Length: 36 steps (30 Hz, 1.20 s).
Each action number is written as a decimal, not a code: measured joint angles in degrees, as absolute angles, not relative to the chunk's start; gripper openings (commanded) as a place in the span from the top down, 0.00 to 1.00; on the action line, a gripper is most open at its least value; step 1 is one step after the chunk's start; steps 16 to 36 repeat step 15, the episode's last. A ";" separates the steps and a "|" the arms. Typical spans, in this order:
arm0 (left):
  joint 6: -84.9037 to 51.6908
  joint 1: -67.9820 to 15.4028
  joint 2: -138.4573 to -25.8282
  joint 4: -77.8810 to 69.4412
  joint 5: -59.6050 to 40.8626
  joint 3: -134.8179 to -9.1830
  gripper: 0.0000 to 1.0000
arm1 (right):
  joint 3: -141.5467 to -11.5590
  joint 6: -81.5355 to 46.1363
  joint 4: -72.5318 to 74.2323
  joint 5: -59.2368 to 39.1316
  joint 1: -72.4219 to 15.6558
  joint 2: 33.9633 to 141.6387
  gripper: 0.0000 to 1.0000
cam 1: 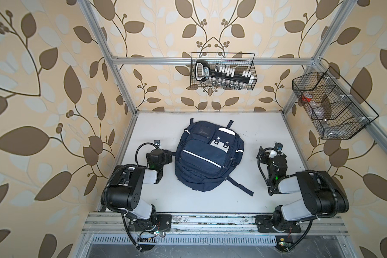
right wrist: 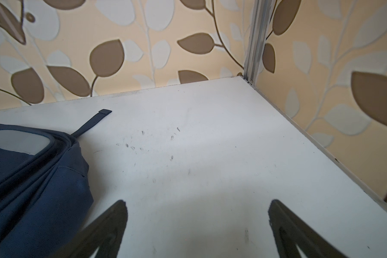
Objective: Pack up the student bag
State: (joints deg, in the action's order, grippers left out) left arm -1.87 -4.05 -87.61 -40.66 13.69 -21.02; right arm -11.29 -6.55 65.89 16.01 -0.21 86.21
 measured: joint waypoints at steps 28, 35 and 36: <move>-1.87 -4.05 -87.44 -40.97 13.87 -21.02 0.01 | -12.45 -5.89 65.28 11.73 0.43 86.21 0.01; -1.87 -4.05 -87.44 -40.97 13.87 -21.02 0.01 | -12.45 -5.89 65.28 11.73 0.43 86.21 0.01; -1.87 -4.05 -87.44 -40.97 13.87 -21.02 0.01 | -12.45 -5.89 65.28 11.73 0.43 86.21 0.01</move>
